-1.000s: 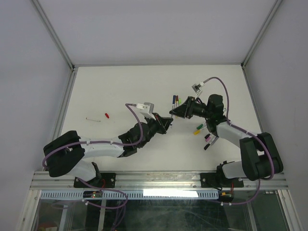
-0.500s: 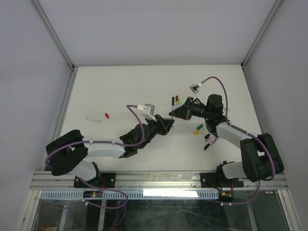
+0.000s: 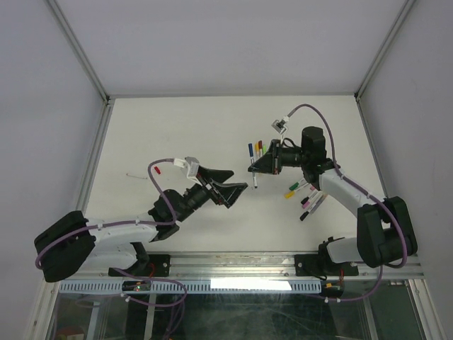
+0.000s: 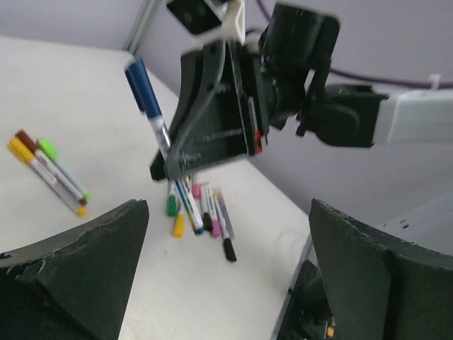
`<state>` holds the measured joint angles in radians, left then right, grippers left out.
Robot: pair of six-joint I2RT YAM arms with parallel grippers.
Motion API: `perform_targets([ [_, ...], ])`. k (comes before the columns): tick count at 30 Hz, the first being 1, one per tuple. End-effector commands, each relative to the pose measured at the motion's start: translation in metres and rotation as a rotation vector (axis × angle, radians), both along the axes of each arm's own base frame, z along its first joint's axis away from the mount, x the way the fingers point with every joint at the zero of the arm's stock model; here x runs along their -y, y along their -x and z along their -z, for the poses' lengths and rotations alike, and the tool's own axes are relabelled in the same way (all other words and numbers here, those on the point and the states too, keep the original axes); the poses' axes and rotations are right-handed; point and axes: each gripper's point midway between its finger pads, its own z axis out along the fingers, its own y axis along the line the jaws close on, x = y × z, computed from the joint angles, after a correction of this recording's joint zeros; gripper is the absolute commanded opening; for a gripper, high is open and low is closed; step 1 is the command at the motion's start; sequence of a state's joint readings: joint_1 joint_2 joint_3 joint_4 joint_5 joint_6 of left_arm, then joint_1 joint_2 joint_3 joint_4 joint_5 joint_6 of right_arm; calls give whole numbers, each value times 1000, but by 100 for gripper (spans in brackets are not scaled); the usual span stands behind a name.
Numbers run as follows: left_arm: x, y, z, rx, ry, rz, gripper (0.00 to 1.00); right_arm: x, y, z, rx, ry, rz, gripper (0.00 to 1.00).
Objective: Open the pen caps
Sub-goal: Pick up the pen from the center of the board.
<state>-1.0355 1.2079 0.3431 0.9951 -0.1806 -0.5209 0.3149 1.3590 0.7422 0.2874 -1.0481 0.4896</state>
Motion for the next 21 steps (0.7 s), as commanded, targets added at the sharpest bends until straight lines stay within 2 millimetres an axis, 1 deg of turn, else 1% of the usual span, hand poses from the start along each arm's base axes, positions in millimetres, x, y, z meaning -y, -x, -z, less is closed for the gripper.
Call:
perform_targets([
  [1,-15,11,-49,65,153,126,99,0,32,-13,242,-40,-268,0],
  [4,-27,-5,-54,-21,205,68,99,1,31,-11,268,-16,-264,0],
  [6,-27,-14,-56,-68,203,28,98,1,30,-11,282,-7,-260,0],
  [9,-21,-28,-57,-139,185,-9,95,1,28,-10,291,5,-249,0],
  [11,-14,-35,-62,-172,185,-26,91,1,27,-9,292,10,-247,0],
  [13,-6,-42,-57,-210,156,-55,87,1,27,-8,293,14,-246,0],
  [14,-3,-44,-57,-220,152,-77,87,1,27,-9,295,15,-246,0],
  [17,6,-53,-47,-260,97,-163,86,1,27,-8,294,16,-246,0],
  [21,15,-62,-37,-304,29,-257,77,0,27,-8,295,19,-246,0],
])
